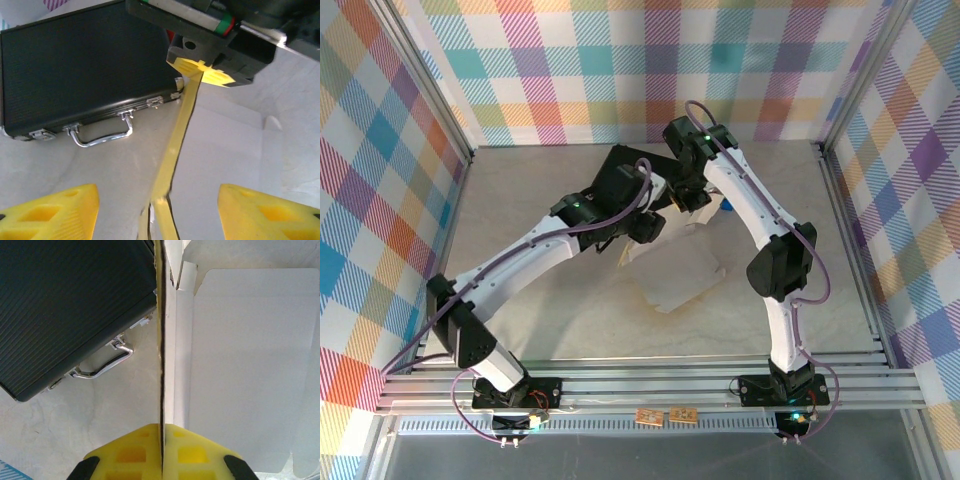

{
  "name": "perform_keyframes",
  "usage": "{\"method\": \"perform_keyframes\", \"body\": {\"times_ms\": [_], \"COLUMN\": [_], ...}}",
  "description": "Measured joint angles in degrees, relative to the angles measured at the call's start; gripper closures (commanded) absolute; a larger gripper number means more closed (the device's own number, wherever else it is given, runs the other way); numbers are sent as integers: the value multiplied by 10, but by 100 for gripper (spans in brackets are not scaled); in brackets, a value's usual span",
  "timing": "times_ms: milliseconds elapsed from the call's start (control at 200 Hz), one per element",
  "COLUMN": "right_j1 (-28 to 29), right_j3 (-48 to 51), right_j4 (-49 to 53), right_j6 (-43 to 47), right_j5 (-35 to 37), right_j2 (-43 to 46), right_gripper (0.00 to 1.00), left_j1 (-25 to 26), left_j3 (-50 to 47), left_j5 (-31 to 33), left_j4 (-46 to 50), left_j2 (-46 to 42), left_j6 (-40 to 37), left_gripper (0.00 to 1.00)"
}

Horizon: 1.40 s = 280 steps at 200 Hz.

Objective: Fold the paper box

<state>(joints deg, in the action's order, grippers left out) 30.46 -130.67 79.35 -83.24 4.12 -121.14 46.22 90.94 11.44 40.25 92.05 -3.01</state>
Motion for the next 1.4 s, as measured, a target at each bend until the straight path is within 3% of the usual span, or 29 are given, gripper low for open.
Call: {"method": "perform_keyframes", "body": {"times_ms": [145, 250, 325, 435, 525, 765, 980, 1105, 1400], "right_j1": [0, 0, 0, -1, -3, -19, -22, -24, -24], "right_j3": [0, 0, 0, 1, 26, 244, 287, 306, 360], "right_j4": [0, 0, -7, -18, -35, -179, -254, -277, -329], "right_j6": [2, 2, 2, 11, 16, -2, -22, -33, -38], "right_j5": [-7, -12, -15, -28, -41, -125, -163, -169, -185], "right_j2": [0, 0, 0, 0, 10, 114, 132, 158, 201], "right_gripper": [100, 100, 81, 62, 59, 71, 62, 62, 80], "left_j1": [3, 6, 9, 17, 19, 19, 19, 19, 19], "left_j3": [13, 19, 19, 11, -13, -63, -64, -64, -64], "left_j5": [35, 57, 60, 55, 51, 40, 38, 38, 38], "left_j4": [-1, 0, 0, -4, -19, -33, -29, -29, -28], "left_j2": [46, 65, 66, 63, 54, 19, 19, 19, 19], "left_j6": [-32, -50, -56, -71, -74, -81, -84, -84, -83], "left_gripper": [59, 82, 100, 100, 100, 100, 100, 100, 100]}}
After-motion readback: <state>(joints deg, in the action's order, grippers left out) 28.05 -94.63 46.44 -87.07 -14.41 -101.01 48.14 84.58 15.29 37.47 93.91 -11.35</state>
